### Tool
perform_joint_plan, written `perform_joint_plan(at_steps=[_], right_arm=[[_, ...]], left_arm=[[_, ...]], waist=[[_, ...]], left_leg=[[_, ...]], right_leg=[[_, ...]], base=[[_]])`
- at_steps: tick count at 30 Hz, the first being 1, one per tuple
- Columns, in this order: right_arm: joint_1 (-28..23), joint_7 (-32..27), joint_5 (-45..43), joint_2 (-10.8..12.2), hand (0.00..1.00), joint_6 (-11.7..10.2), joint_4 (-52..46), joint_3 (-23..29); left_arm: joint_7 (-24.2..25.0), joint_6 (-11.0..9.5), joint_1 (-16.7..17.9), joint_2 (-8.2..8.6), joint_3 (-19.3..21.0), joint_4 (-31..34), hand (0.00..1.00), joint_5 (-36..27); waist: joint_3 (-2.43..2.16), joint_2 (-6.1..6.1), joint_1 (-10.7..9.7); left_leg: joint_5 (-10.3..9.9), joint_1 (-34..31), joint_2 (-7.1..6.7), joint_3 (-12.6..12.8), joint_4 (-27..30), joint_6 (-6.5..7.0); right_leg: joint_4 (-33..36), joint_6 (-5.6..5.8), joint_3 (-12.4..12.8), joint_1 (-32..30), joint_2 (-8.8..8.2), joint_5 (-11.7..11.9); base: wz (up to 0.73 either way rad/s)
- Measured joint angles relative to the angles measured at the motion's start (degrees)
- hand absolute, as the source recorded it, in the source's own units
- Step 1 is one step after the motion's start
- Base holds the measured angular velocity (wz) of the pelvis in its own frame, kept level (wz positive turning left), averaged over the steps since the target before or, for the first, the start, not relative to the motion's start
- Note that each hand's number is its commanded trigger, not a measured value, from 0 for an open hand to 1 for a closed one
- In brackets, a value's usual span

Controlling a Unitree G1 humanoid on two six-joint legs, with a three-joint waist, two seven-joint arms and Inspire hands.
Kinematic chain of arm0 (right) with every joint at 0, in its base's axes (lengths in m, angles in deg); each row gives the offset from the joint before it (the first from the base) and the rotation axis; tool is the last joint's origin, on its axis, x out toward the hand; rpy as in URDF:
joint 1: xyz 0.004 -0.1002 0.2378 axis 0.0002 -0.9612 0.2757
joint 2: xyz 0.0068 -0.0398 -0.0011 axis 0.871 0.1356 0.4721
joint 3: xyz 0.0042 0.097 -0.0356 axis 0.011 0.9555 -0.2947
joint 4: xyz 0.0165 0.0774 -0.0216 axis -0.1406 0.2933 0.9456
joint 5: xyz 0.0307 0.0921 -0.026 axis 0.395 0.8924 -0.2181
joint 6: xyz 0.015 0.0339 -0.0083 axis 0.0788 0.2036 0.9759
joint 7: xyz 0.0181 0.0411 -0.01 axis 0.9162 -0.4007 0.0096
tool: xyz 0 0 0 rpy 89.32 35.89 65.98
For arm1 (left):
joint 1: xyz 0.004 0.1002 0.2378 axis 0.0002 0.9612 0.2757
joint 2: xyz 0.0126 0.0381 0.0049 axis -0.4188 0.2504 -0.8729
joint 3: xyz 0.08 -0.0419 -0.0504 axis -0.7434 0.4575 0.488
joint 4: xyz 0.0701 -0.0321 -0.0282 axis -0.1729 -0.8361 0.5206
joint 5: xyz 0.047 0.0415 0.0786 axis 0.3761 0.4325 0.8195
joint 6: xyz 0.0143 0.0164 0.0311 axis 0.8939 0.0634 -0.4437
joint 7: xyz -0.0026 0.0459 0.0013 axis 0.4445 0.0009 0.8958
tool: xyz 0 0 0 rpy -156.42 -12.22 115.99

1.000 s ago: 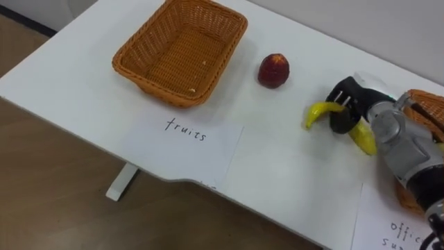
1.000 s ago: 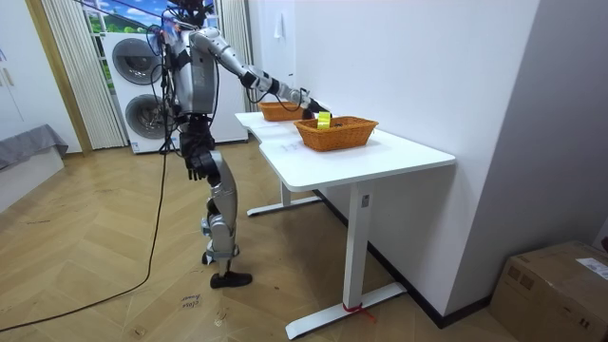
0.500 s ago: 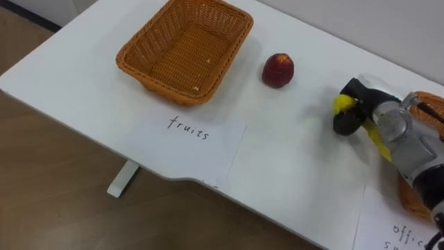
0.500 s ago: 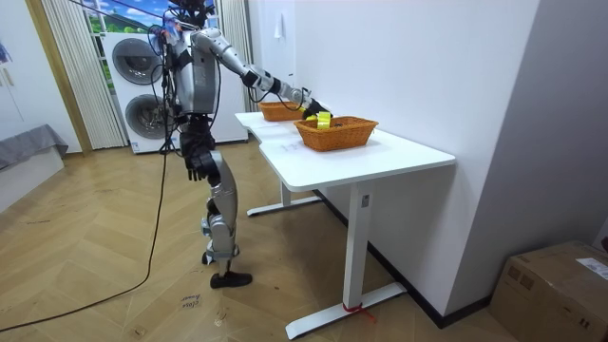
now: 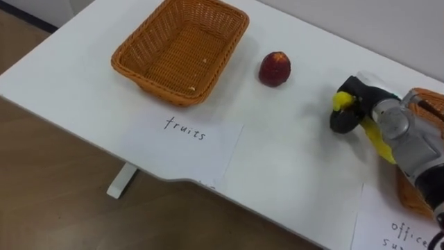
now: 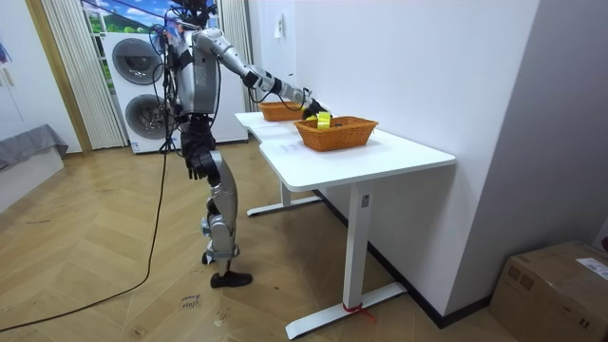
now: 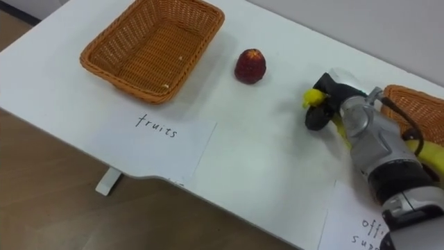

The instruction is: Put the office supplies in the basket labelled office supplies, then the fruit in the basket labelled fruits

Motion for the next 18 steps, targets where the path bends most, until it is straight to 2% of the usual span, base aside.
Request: perform_joint_plan(at_steps=[5,8,10,12,18], right_arm=[[-0.1,0.1,0.5,-0.1,1.00,-0.4,-4.7,0.0],[-0.1,0.1,0.5,-0.1,1.00,-0.3,-10.1,0.0],[-0.1,0.1,0.5,-0.7,1.00,-0.2,-16.2,0.0],[-0.1,0.1,0.5,-1.0,1.00,-0.5,-19.6,0.0],[-0.1,0.4,0.0,-2.2,1.00,0.2,-26.0,0.0]], left_arm=[[0.0,0.0,1.3,-0.01,0.2,0.8,0.00,0.0],[0.0,-0.1,2.9,0.00,1.9,1.7,0.00,0.1],[-0.8,-0.8,4.0,-0.03,2.6,2.3,0.00,0.1],[-0.9,-1.1,5.1,-0.02,2.8,2.2,0.00,0.1],[-0.9,-1.0,6.0,0.34,5.8,2.2,0.00,0.2]], waist=[[-0.25,-0.35,-1.2],[-0.72,-0.98,-1.8],[-1.06,-1.51,-2.9],[-1.02,-1.63,-3.2],[-1.36,-2.63,-3.0]], left_leg=[[0.1,0.8,0.09,0.2,-1.0,-0.10],[0.2,1.6,0.25,0.9,-1.8,-0.19],[0.3,1.7,0.32,1.0,-1.9,-0.23],[0.2,3.0,0.35,1.2,-2.4,-0.22],[0.2,5.2,0.31,1.1,-3.2,-0.22]], right_leg=[[-0.2,0.00,0.3,0.3,0.08,0.0],[-0.2,0.00,0.7,0.5,0.19,0.0],[-0.2,0.00,0.8,0.6,0.30,0.0],[-0.6,0.00,0.9,1.9,0.38,0.0],[-2.0,0.06,0.8,4.6,0.50,0.0]], base=[[-0.03],[-0.12],[0.00],[0.00],[0.02]])
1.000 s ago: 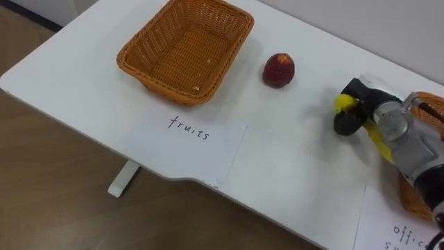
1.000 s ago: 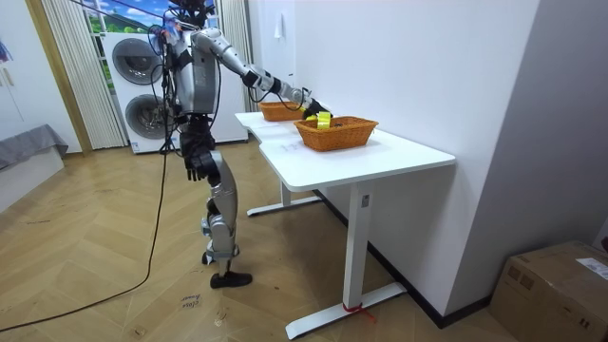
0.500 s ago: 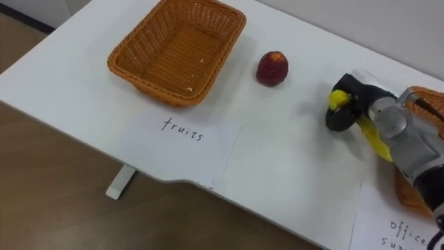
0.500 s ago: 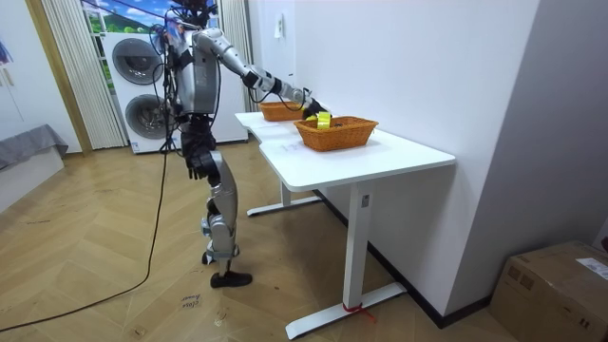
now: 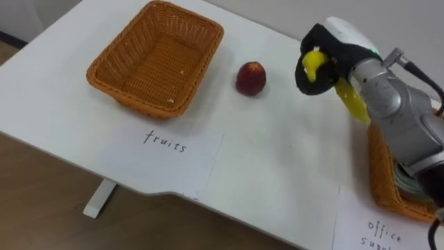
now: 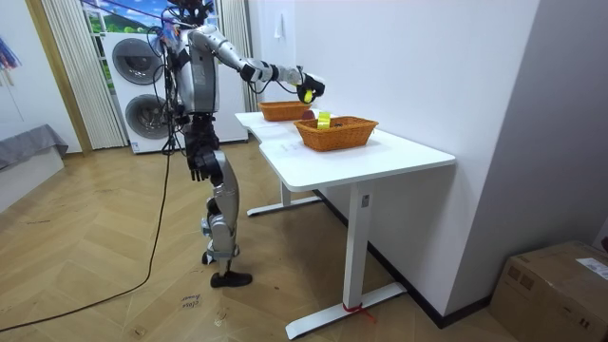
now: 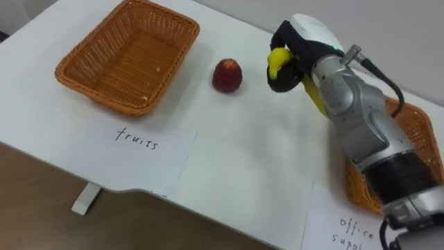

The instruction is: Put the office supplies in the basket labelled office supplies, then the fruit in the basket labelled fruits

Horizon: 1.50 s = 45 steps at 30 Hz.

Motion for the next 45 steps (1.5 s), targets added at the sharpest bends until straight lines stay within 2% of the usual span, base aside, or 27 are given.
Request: perform_joint_plan(at_steps=[6,11,16,21,22,26,27,29,31,34,36,41,45], right_arm=[[0.0,0.3,0.0,-0.1,1.00,1.4,-5.4,0.0],[0.0,0.7,0.5,-0.1,1.00,1.4,-8.5,0.0],[0.0,1.7,-2.2,-0.1,1.00,1.5,-10.6,0.0],[0.1,1.9,-2.2,-0.1,1.00,2.0,-13.4,-0.1],[0.3,1.9,-1.7,0.0,1.00,2.3,-13.2,-0.4],[0.9,1.9,-0.7,0.0,1.00,3.4,-13.0,-2.7],[0.9,1.9,-0.7,0.0,1.00,3.5,-12.9,-3.2],[0.9,1.9,-0.8,0.0,1.00,3.8,-12.9,-4.2],[1.2,2.3,-0.8,0.1,1.00,3.9,-12.5,-4.5],[1.9,3.4,-0.8,0.2,1.00,5.1,-12.0,-5.7],[2.4,4.3,-0.8,0.2,1.00,5.6,-12.1,-6.8],[3.4,6.1,-2.5,1.8,1.00,6.5,-12.2,-7.1],[4.2,6.3,-2.6,4.3,1.00,7.2,-12.1,-7.1]], left_arm=[[-0.3,0.4,0.7,0.31,0.7,0.0,0.00,0.0],[-0.3,0.7,1.7,0.34,1.1,0.0,0.00,0.0],[-0.3,1.0,2.2,0.53,2.1,0.0,0.00,0.1],[-0.4,1.0,2.5,1.54,3.0,0.7,0.00,0.0],[-0.7,1.1,2.8,1.65,2.9,1.4,0.00,-0.1],[-2.8,1.2,4.1,1.99,2.9,2.6,0.00,-0.6],[-2.8,1.2,4.3,1.99,3.0,2.6,0.00,-0.6],[-2.8,1.3,5.0,2.06,3.3,3.0,0.00,-0.6],[-2.7,1.6,5.8,2.11,3.6,4.7,0.00,-0.4],[-2.4,2.1,6.6,2.21,3.7,6.6,0.00,-0.4],[-2.2,2.3,6.8,2.17,3.8,7.4,0.00,-0.3],[-1.2,2.7,7.4,2.12,3.7,8.9,0.00,0.1],[-0.7,3.3,8.5,2.17,2.9,11.1,0.00,0.1]], waist=[[0.08,0.05,0.0],[0.01,-0.26,0.4],[0.35,-1.12,2.1],[0.16,-1.46,3.8],[0.24,-1.56,4.7],[0.30,-1.79,5.5],[0.40,-1.93,6.5],[0.52,-2.04,7.2],[0.98,-2.81,8.1],[1.20,-3.47,9.6],[1.17,-3.71,9.7],[1.05,-4.32,11.2],[1.06,-4.38,12.0]], left_leg=[[-0.1,1.5,-0.12,-0.1,-0.1,0.08],[0.1,2.4,-0.30,-0.2,-0.7,0.03],[0.1,3.6,-0.66,-0.8,-1.4,0.04],[0.2,3.6,-1.09,-1.5,-1.8,0.26],[0.2,3.9,-1.11,-1.8,-2.0,0.34],[0.1,4.7,-1.29,-3.8,-2.3,0.42],[0.1,5.0,-1.30,-4.1,-2.6,0.41],[0.1,5.3,-1.34,-4.9,-2.6,0.39],[0.0,5.1,-1.54,-5.9,-2.6,0.30],[0.0,5.0,-1.69,-6.7,-2.6,0.30],[0.0,4.9,-1.99,-7.7,-2.6,0.32],[0.1,4.8,-2.21,-8.2,-2.5,0.42],[0.1,5.1,-2.25,-8.9,-2.5,0.42]], right_leg=[[0.0,0.03,-0.1,1.6,-0.10,0.0],[-0.2,0.14,0.0,2.2,-0.43,-0.2],[-0.9,0.44,0.0,3.6,-0.40,-0.7],[-1.0,0.84,-0.5,3.7,-0.52,-0.9],[-1.0,0.88,-0.9,4.0,-0.55,-0.9],[-0.9,1.21,-2.1,5.2,-0.67,-1.1],[-0.9,1.35,-2.5,5.5,-0.69,-1.2],[-0.9,1.53,-3.2,6.3,-0.72,-1.3],[-0.9,1.83,-4.1,6.4,-0.84,-1.5],[-1.0,1.90,-4.9,6.7,-0.93,-1.6],[-1.0,2.04,-5.9,7.0,-1.12,-1.7],[-1.0,2.11,-6.8,7.1,-1.28,-1.7],[-1.1,2.12,-7.2,7.6,-1.21,-1.7]], base=[[0.00],[0.00],[0.06],[0.08],[0.06],[0.26],[0.17],[0.22],[0.21],[0.15],[0.23],[0.09],[0.09]])
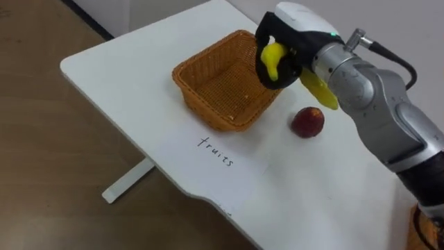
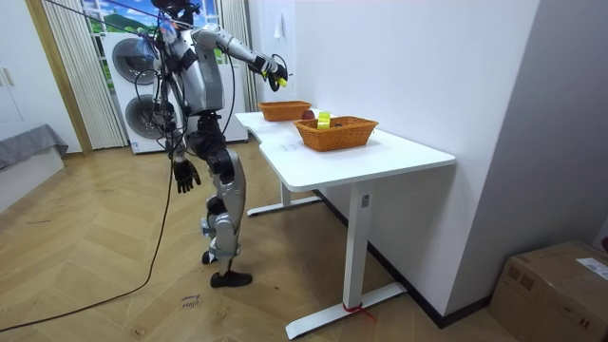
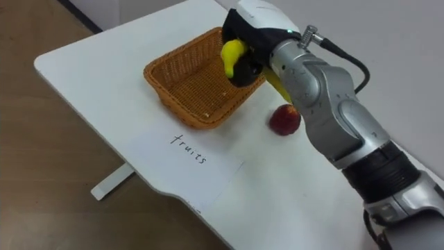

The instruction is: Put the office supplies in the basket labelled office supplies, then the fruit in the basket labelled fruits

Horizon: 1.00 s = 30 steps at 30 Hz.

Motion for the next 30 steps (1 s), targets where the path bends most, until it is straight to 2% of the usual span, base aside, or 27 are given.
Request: perform_joint_plan(at_steps=[2,3,5,6,9,14,20,30], right_arm=[[0.0,0.0,0.0,0.8,1.00,-0.1,0.4,0.0],[0.0,0.0,0.0,1.0,0.72,-0.3,0.7,0.0],[0.0,0.0,0.0,1.0,0.08,-0.4,1.0,0.0],[0.0,0.0,0.0,1.0,0.00,-0.6,1.2,0.0],[0.0,-0.1,0.1,1.0,0.00,-1.0,1.5,0.0],[0.0,-0.4,0.1,1.0,0.00,-1.3,1.6,0.0],[0.0,-0.8,0.2,1.0,0.00,-2.5,4.6,-0.5],[0.0,-1.6,0.2,1.0,0.00,-2.9,6.6,-2.0]], left_arm=[[0.3,0.0,0.2,-0.01,0.0,0.8,0.00,0.0],[0.5,0.0,0.2,0.01,0.0,1.2,0.00,0.0],[0.5,-0.1,0.2,0.05,0.0,1.3,0.00,0.0],[0.5,-0.1,0.3,0.02,0.0,1.3,0.00,0.0],[0.5,-0.1,0.4,0.00,0.0,1.3,0.00,0.0],[0.5,-0.1,0.4,-0.02,0.0,1.2,0.00,0.0],[0.8,-0.1,0.5,0.01,-0.1,1.2,0.00,0.0],[1.0,-0.1,0.5,0.07,-0.1,1.2,0.00,0.0]], waist=[[0.01,0.01,0.5],[0.01,0.00,0.7],[0.02,0.01,0.9],[0.02,0.01,0.9],[0.06,0.06,1.0],[0.32,0.35,1.3],[0.49,0.09,2.5],[0.48,0.05,2.4]], left_leg=[[0.0,0.3,0.00,-0.3,0.0,0.00],[0.0,0.3,-0.05,-0.6,0.0,-0.02],[0.0,0.3,-0.14,-0.9,0.0,-0.02],[0.0,0.3,-0.25,-1.3,0.0,-0.01],[0.0,0.3,-0.59,-1.7,0.0,0.04],[0.2,0.2,-0.97,-1.9,0.0,0.30],[0.2,0.2,-0.98,-1.9,-0.1,0.34],[0.2,0.2,-0.97,-1.8,0.0,0.37]], right_leg=[[-0.1,0.10,-0.1,0.5,0.04,-0.1],[-0.1,0.11,-0.2,0.6,0.04,-0.1],[-0.1,0.17,-0.2,0.8,0.01,-0.1],[-0.1,0.25,-0.2,0.9,-0.04,-0.2],[0.0,0.67,-0.6,1.1,-0.39,-0.4],[0.0,0.71,-1.5,1.1,-0.78,-0.5],[0.0,0.73,-1.6,1.1,-0.78,-0.5],[0.0,0.73,-1.6,1.2,-0.77,-0.5]], base=[[0.08],[0.13],[0.13],[0.16],[0.09],[0.02],[0.00],[0.00]])
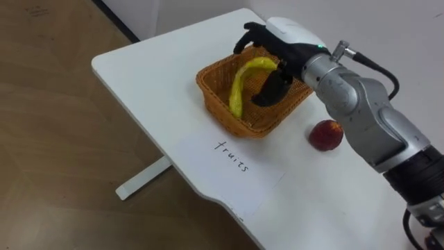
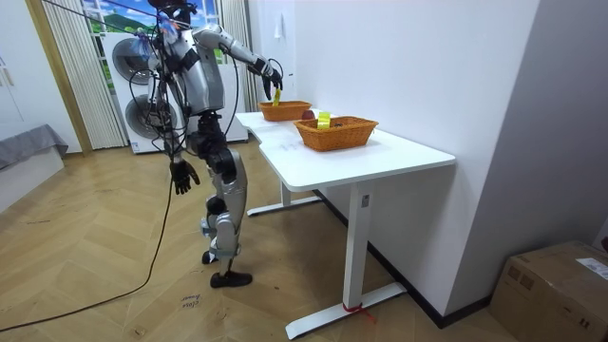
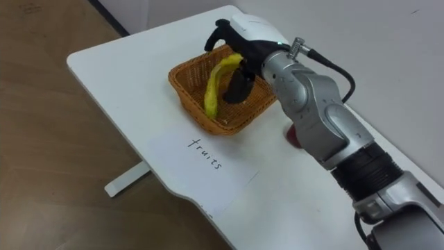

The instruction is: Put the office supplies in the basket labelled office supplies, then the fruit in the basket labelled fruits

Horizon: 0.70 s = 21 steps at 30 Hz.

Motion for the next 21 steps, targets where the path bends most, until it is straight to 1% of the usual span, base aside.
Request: perform_joint_plan(at_steps=[3,6,13,14,15,17,18,19,21], right_arm=[[0.0,-0.3,0.0,0.0,0.00,0.0,0.4,0.0],[0.0,-0.4,0.0,0.0,0.00,-0.5,1.5,0.0],[0.0,-0.4,0.3,0.0,0.00,-0.6,1.6,0.0],[0.0,-0.4,0.3,0.0,0.00,-0.6,1.6,0.0],[0.0,-0.4,0.2,0.0,0.00,-0.7,1.5,0.0],[-0.1,-0.4,0.3,0.0,0.00,-0.7,1.2,0.0],[-0.1,-0.3,0.3,0.0,0.00,-0.7,0.9,0.0],[-0.1,-0.3,0.3,0.0,0.00,-0.6,0.6,0.1],[-0.1,-0.3,0.4,0.0,0.00,-0.6,0.5,0.3]], left_arm=[[0.1,0.0,0.0,-0.02,0.0,0.0,0.00,0.0],[0.1,0.0,0.1,-0.03,0.0,0.0,0.00,0.0],[0.1,-0.1,0.3,-0.09,0.0,0.0,0.00,0.0],[0.1,-0.1,0.3,-0.10,0.0,0.0,0.00,0.0],[0.1,-0.1,0.4,-0.10,0.0,0.1,0.00,0.0],[0.4,-0.1,0.6,-0.11,0.0,0.6,0.00,0.0],[0.8,-0.1,0.7,-0.14,0.1,0.8,0.00,0.0],[0.9,-0.1,0.9,-0.14,0.1,1.2,0.00,0.0],[0.9,0.0,0.8,-0.09,0.0,1.3,0.00,0.0]], waist=[[0.00,0.00,-0.1],[0.00,0.00,-0.2],[0.00,0.00,-0.4],[0.03,0.04,-0.6],[0.16,0.21,-0.8],[0.31,0.40,-1.2],[0.42,0.54,-1.5],[0.50,0.67,-1.9],[0.50,0.93,-2.3]], left_leg=[[0.0,0.0,0.00,0.0,0.0,0.03],[0.0,0.0,0.00,0.0,0.1,0.02],[0.0,0.0,0.04,0.1,0.1,0.02],[0.0,0.0,0.05,0.1,0.1,0.02],[0.0,0.0,0.09,0.2,0.4,0.03],[0.0,0.0,0.10,0.3,0.6,0.06],[0.0,0.0,0.09,0.4,0.6,0.06],[0.0,0.0,0.09,0.5,0.6,0.07],[-0.1,0.1,0.11,0.9,0.8,0.07]], right_leg=[[0.0,0.00,0.0,0.0,-0.01,0.0],[0.0,0.00,0.0,0.1,-0.01,0.0],[0.0,0.01,0.2,0.1,0.00,0.0],[0.0,0.01,0.2,0.1,0.00,0.0],[0.0,0.01,0.2,0.3,0.01,0.0],[0.0,0.01,1.0,0.3,0.07,0.0],[0.0,0.01,1.8,0.2,0.08,0.0],[0.0,0.01,2.0,0.2,0.07,0.0],[0.0,0.01,2.5,0.2,0.10,0.0]], base=[[0.01],[0.00],[0.00],[0.00],[0.00],[-0.02],[-0.05],[-0.06],[-0.11]])
